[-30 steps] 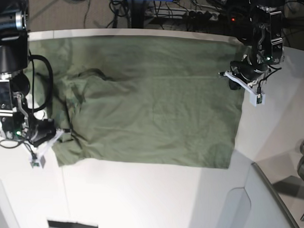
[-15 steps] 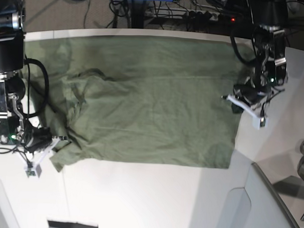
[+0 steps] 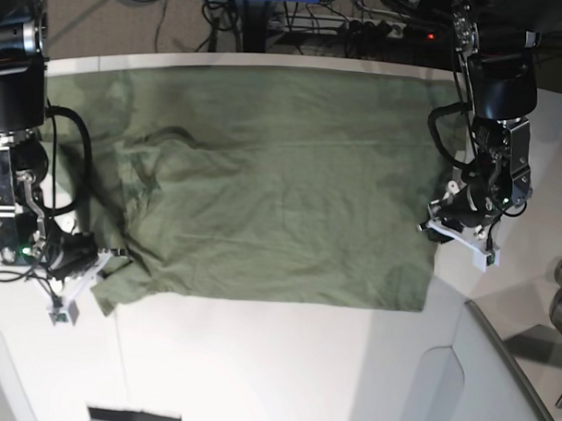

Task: Layout the t-shirt on the table in an organized manner, then fold the t-shirt properly
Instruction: 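Move the left gripper along the shirt's side edge toward the hem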

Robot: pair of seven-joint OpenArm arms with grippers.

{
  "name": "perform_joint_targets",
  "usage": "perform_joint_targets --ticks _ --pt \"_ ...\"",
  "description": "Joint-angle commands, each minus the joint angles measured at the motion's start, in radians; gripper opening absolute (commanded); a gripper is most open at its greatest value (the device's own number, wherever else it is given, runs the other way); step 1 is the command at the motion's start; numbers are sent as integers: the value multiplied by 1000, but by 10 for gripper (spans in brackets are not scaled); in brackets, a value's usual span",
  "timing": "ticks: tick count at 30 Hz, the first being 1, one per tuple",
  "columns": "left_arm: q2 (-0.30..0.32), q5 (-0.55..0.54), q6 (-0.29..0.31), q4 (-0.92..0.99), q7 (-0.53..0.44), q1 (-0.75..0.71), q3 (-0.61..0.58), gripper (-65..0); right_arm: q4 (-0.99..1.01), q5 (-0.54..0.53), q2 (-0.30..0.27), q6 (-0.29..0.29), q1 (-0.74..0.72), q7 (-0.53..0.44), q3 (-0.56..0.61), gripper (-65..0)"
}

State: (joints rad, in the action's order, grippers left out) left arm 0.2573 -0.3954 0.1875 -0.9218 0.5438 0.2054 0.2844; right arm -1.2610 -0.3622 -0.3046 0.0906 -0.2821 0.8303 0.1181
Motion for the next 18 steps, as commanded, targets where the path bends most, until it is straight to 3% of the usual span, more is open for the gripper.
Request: perform_joint_targets --ticks 1,4,7,13,18 --pt "14 -9 7 -15 -17 25 2 -280 -13 -2 -14 2 -27 -19 -4 -650" --pt "17 -6 7 5 -57 52 2 -122 -13 -2 -14 2 -27 -19 -4 -650" --pt "20 -4 7 68 -98 82 -6 -110 -13 -2 -14 2 -27 -19 -4 -650" --pt "10 -3 11 238 -106 182 -9 -239 -12 -2 -14 2 -27 -19 -4 -650" --pt "-11 -3 13 234 -103 179 -9 -479 -12 -2 -14 2 -27 -19 -4 -650"
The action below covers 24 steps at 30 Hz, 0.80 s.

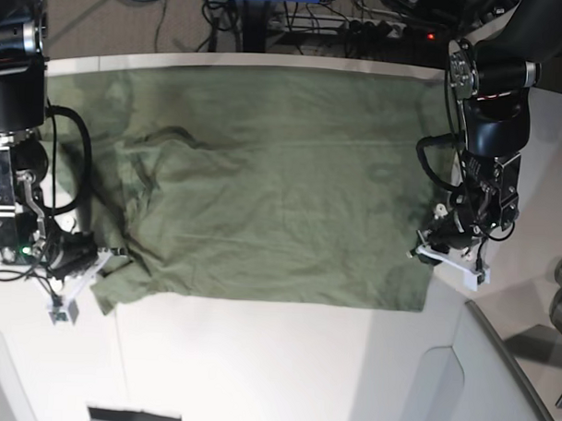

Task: Layout the t-shirt on the table in an organized manner, then fold the t-shirt properly
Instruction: 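Move the left gripper along the shirt's side edge toward the hem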

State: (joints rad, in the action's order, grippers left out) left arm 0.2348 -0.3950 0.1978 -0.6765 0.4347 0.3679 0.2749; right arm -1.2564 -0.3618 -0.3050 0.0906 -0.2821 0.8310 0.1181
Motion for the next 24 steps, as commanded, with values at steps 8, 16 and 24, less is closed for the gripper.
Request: perform_joint_targets --ticks 8,16,24 --pt "21 -3 2 -124 52 -53 2 -650 -16 -3 -13 2 -27 -20 -2 -650" --pt "31 -3 -4 -544 243 -226 1 -650 -16 -3 -13 2 -27 -22 -2 -650" --pt "30 -3 -4 -736 384 -364 5 -650 -16 -3 -10 2 -27 -23 -2 -650"
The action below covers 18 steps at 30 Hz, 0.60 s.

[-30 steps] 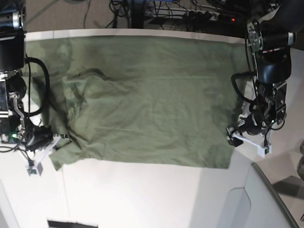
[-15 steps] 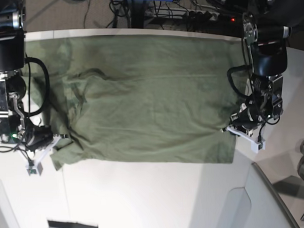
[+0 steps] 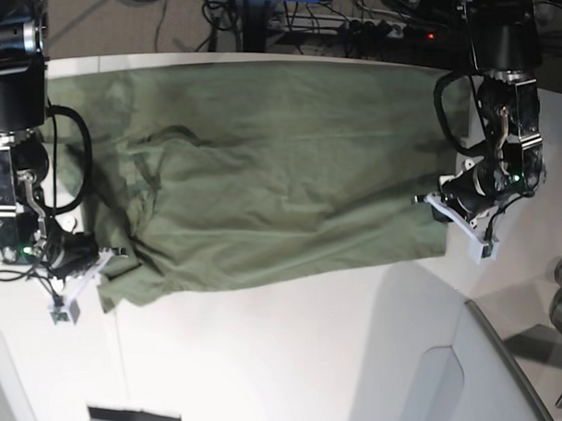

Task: Layout the t-shirt on the table in an organized manner, then fold the t-shirt properly
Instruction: 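Move the left gripper along the shirt's side edge toward the hem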

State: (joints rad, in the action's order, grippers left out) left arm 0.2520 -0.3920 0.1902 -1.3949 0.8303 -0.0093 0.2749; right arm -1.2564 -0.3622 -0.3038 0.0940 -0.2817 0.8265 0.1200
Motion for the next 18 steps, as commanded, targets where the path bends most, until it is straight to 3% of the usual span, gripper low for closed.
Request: perform_joint_targets --ticks 1,9,14,16,18 --pt "13 -6 4 -22 -10 1 5 -650 -16 -2 -10 -1 -27 -19 -4 -650" --pt "20 -6 4 -33 -7 -70 7 -650 -16 -2 -10 -1 -27 -16 -4 -650" --pt "22 -6 4 -99 -7 -125 11 -283 -16 -2 -10 -1 -27 -16 -4 -650" --pt "27 -8 4 -116 -7 -128 28 -219 -16 -2 -10 -1 -27 -16 -4 -650" --pt "27 -8 4 -119 -7 -119 82 -222 -16 -2 -10 -1 -26 -14 -4 -650"
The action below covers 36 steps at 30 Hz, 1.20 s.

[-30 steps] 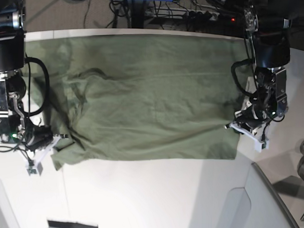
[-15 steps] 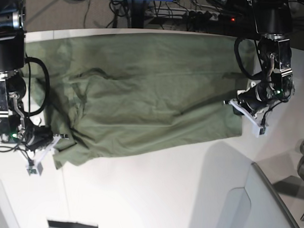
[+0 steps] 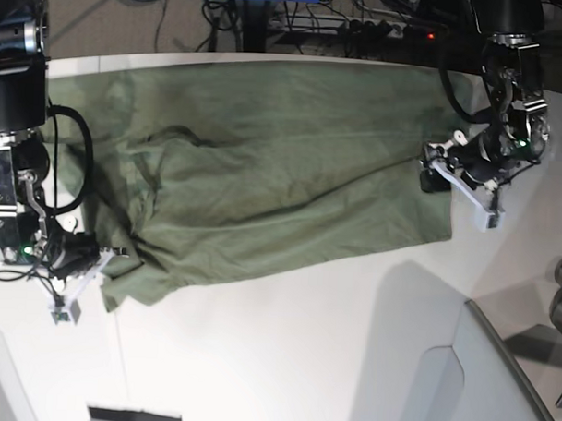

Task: Layout the t-shirt on the table in an organized manner, then fold the t-shirt properly
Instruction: 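Move the left gripper along the shirt's side edge toward the hem, then grasp the hem corners with both grippers and lift them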

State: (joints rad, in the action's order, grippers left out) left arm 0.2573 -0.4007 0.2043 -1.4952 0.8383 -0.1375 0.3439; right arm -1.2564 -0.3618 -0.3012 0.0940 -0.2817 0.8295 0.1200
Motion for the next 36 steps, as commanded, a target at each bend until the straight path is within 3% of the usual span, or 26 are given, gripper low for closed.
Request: perform_joint_targets --ticks 1,7,14,16,19,24,32,34,36 --pt "21 0 -10 -17 -15 23 40 -237 -16 -3 -13 -1 -26 -17 -4 -650" --pt "43 1 -7 169 -15 203 128 -324 -16 -3 -13 -1 -26 -17 -4 -650" --pt "70 3 -4 543 -30 427 120 -329 -16 -3 -13 -1 -26 -17 -4 -650" --pt "70 3 -3 624 -75 464 119 -329 -16 -3 -14 -1 -26 -17 -4 -650" --pt "66 3 -1 712 -118 499 106 -329 -16 -3 -16 -1 -26 -17 -4 -650" --pt "60 -4 42 782 -196 511 -24 -329 -16 -3 -17 -1 -26 -17 -4 -650" --pt "50 1 42 894 -316 511 -41 -334 -16 -3 -19 -1 -26 -19 -4 -650" --pt "50 1 42 896 -327 511 -41 -388 -16 -3 -19 -1 -26 -19 -4 -650" --pt "49 1 42 896 -328 511 -41 -489 -16 -3 -19 -1 -26 -19 -4 -650"
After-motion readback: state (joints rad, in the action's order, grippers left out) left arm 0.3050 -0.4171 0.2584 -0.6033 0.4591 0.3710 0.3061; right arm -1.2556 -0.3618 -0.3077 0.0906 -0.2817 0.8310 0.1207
